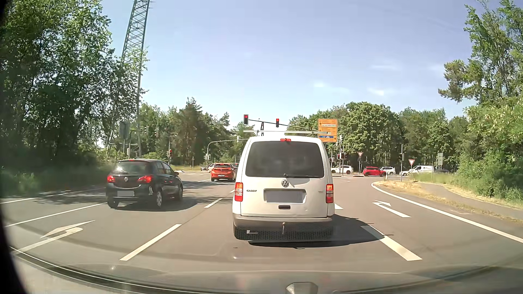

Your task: Follow the waypoints while adhering to traffic rules and regulations

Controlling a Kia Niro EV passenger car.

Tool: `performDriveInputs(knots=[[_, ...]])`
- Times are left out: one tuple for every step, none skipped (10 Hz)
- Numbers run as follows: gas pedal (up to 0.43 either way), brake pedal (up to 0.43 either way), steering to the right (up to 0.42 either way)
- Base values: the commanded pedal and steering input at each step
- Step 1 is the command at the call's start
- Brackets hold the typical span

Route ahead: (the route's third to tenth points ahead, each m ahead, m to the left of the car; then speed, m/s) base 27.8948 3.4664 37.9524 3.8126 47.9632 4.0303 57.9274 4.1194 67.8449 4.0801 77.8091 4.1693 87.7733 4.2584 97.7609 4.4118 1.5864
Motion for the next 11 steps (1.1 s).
performDriveInputs(knots=[[0.000,0.366,0.006],[0.000,0.354,0.007],[0.000,0.335,0.007],[0.000,0.323,0.007],[0.000,0.311,0.006],[0.000,0.305,0.006],[0.000,0.299,0.007],[0.000,0.287,0.006],[0.000,0.262,0.006],[0.000,0.250,0.007],[0.000,0.238,0.006]])
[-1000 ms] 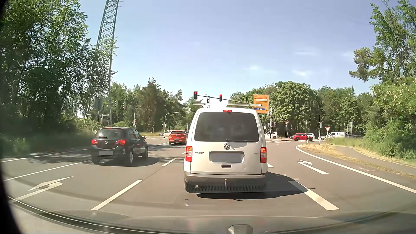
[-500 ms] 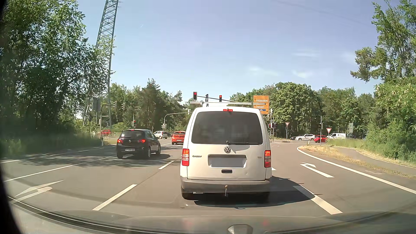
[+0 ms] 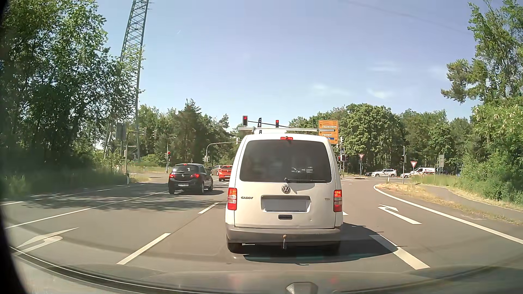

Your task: Follow the waypoints while adhering to traffic rules and regulations

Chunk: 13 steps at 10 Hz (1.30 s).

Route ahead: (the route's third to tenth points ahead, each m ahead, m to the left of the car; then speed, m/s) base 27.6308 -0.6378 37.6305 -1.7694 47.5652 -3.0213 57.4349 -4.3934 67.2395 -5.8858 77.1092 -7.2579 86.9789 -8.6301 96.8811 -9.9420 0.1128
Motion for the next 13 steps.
performDriveInputs(knots=[[0.000,0.232,0.006],[0.000,0.232,0.006],[0.000,0.232,0.007],[0.000,0.238,0.007],[0.000,0.238,0.006],[0.000,0.238,0.006],[0.000,0.244,0.006],[0.000,0.244,0.007],[0.000,0.250,0.007],[0.000,0.250,0.007],[0.000,0.250,0.007],[0.000,0.250,0.007],[0.000,0.250,0.007]])
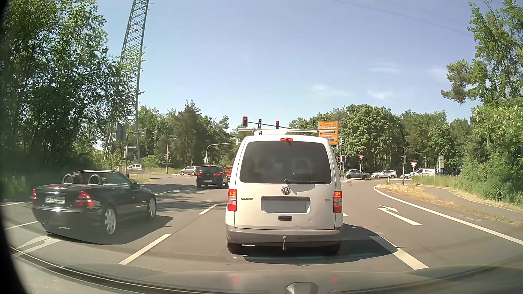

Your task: Follow the waypoints while adhering to traffic rules and regulations

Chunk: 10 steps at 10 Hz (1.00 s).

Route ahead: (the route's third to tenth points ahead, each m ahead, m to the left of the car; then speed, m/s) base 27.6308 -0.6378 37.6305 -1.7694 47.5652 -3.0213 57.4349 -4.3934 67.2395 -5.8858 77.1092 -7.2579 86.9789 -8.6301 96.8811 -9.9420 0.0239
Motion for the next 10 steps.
performDriveInputs(knots=[[0.000,0.256,0.007],[0.000,0.250,0.007],[0.000,0.250,0.007],[0.000,0.250,0.007],[0.000,0.256,0.007],[0.000,0.256,0.007],[0.000,0.250,0.007],[0.000,0.250,0.006],[0.000,0.250,0.006],[0.000,0.250,0.007]])
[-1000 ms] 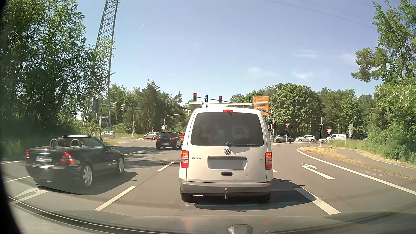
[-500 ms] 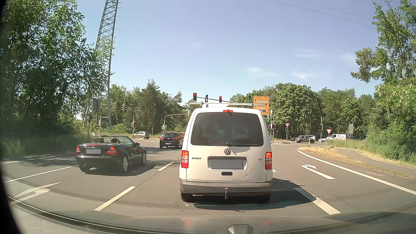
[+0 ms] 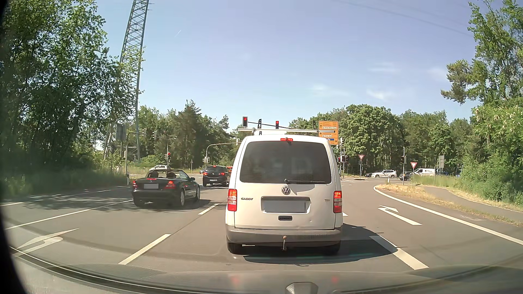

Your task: Follow the waypoints while adhering to traffic rules and regulations

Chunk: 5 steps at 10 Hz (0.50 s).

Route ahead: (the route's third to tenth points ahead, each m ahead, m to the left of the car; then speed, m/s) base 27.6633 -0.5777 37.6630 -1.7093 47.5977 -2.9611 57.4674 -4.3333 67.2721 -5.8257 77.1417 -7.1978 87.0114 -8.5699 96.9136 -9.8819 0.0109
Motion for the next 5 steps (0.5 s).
performDriveInputs(knots=[[0.000,0.250,0.007],[0.000,0.250,0.006],[0.000,0.250,0.007],[0.000,0.250,0.007],[0.000,0.250,0.006]])
